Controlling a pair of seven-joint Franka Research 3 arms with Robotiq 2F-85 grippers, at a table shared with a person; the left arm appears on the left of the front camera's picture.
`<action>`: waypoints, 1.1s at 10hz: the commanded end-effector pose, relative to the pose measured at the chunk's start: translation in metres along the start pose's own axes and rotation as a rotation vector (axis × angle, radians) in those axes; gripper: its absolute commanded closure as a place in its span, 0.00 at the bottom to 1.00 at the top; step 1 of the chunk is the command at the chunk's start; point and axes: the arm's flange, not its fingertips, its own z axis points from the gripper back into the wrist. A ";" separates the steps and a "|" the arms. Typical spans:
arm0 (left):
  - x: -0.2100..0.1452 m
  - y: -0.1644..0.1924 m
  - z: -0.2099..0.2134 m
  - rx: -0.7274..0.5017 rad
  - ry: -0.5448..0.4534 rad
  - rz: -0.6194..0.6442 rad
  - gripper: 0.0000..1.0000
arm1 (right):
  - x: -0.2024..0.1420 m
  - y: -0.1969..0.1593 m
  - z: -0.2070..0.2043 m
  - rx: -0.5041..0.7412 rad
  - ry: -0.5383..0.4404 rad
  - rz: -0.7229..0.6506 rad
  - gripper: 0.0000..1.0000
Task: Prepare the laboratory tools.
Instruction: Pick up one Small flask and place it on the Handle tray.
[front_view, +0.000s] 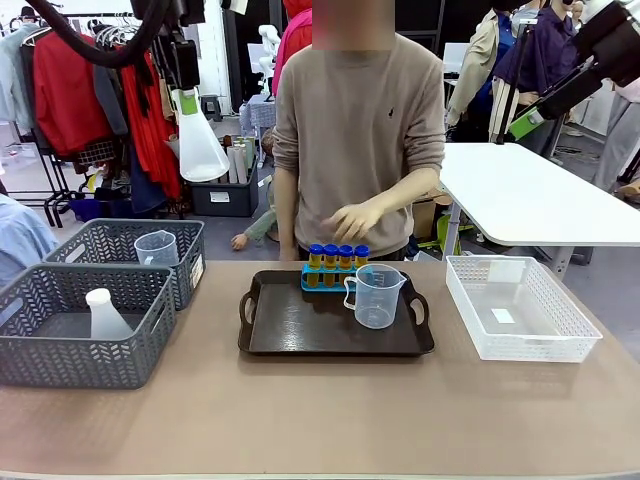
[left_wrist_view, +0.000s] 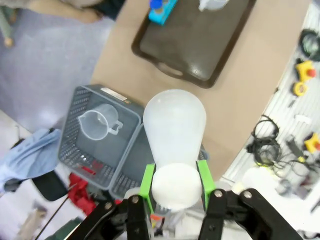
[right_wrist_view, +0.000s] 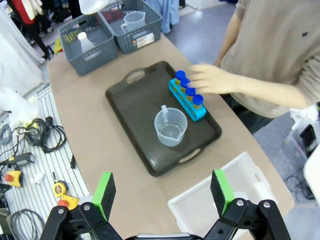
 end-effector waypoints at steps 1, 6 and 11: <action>0.028 -0.009 -0.021 -0.032 0.050 -0.145 1.00 | 0.001 0.000 0.001 0.006 -0.008 0.004 0.00; 0.110 -0.046 -0.092 -0.162 0.066 -0.438 1.00 | 0.001 0.000 0.001 0.006 -0.008 0.004 0.00; 0.142 -0.039 -0.124 -0.164 0.008 -0.559 1.00 | 0.001 0.000 0.001 0.006 -0.008 0.004 0.00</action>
